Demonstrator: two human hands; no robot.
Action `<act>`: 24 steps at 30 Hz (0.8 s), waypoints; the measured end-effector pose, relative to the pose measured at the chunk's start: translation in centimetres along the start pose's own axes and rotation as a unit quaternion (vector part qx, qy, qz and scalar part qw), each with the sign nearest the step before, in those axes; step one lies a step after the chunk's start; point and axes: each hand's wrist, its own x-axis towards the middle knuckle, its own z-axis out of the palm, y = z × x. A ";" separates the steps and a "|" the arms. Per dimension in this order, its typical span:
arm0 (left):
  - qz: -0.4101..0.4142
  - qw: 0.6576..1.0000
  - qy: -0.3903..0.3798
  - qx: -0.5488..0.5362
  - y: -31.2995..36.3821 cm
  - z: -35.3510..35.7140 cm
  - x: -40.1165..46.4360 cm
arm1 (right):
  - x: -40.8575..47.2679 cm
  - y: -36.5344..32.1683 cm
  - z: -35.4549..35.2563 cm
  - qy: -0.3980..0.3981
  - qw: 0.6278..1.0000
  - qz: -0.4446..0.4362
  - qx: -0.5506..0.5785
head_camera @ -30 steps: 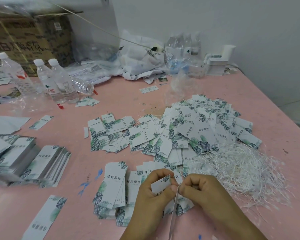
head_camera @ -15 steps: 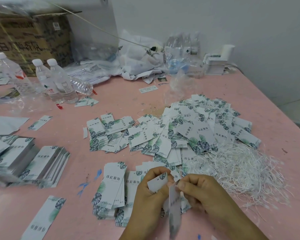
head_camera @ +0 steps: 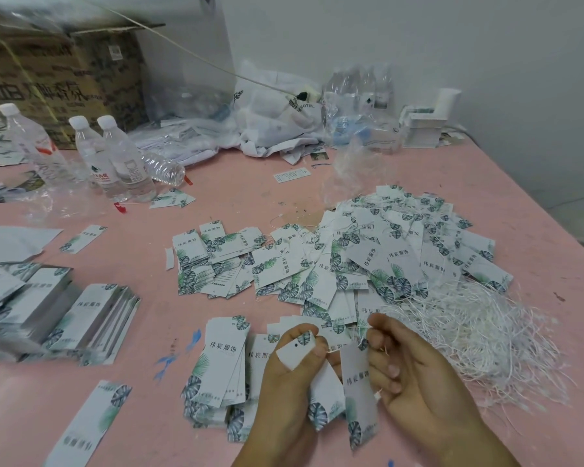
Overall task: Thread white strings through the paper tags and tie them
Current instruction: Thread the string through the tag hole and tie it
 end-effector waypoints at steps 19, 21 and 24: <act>0.060 0.981 0.008 0.182 -1.3 -0.9 0.2 | -0.4 3.0 -0.4 0.043 0.758 -0.288 -0.583; 0.067 0.962 0.018 0.265 -1.6 -1.2 0.0 | -0.4 3.1 -0.1 0.045 0.762 -0.287 -0.579; 0.062 0.935 0.022 0.349 -1.9 -1.6 -0.3 | -0.5 3.2 0.3 0.049 0.753 -0.299 -0.584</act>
